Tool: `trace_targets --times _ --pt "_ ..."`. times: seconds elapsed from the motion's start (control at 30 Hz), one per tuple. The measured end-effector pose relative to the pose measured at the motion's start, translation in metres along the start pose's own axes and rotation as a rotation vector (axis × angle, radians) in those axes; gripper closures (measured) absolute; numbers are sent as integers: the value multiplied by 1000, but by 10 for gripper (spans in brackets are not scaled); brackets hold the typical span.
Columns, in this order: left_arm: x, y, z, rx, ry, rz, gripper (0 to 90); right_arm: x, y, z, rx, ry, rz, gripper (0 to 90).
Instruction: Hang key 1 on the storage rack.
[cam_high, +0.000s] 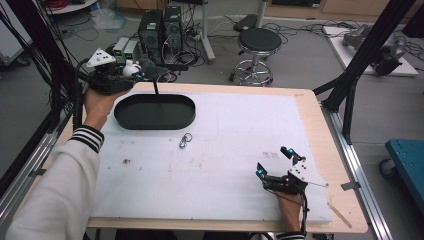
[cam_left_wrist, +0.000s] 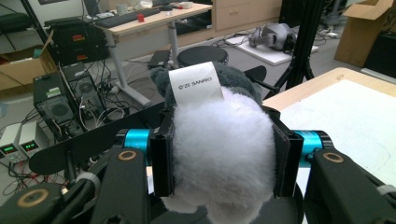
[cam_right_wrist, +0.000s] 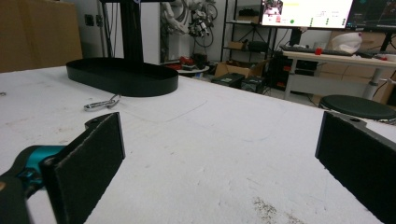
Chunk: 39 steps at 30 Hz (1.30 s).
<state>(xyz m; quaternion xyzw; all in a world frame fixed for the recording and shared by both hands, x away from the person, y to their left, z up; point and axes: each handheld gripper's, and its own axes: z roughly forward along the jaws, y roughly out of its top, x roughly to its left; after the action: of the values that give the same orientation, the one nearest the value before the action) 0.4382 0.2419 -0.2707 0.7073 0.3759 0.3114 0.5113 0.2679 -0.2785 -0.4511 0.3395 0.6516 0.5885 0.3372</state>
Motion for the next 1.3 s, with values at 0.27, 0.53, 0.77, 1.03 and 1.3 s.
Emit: trace_targets --times 0.27,0.53,0.77,1.03,1.3 --pt "0 -11 -3 20 10 12 534 0 0 0 1 2 -1 6" --pt "-1 -23 -3 54 5 24 534 0 0 0 2 1 0 6" --pt "-5 -30 1 70 -4 37 534 0 0 0 2 2 0 6" --pt "-8 -44 9 99 -15 40 534 0 0 0 1 1 -1 6" --pt "-10 -54 18 100 -21 24 534 0 0 0 -2 1 -3 6"
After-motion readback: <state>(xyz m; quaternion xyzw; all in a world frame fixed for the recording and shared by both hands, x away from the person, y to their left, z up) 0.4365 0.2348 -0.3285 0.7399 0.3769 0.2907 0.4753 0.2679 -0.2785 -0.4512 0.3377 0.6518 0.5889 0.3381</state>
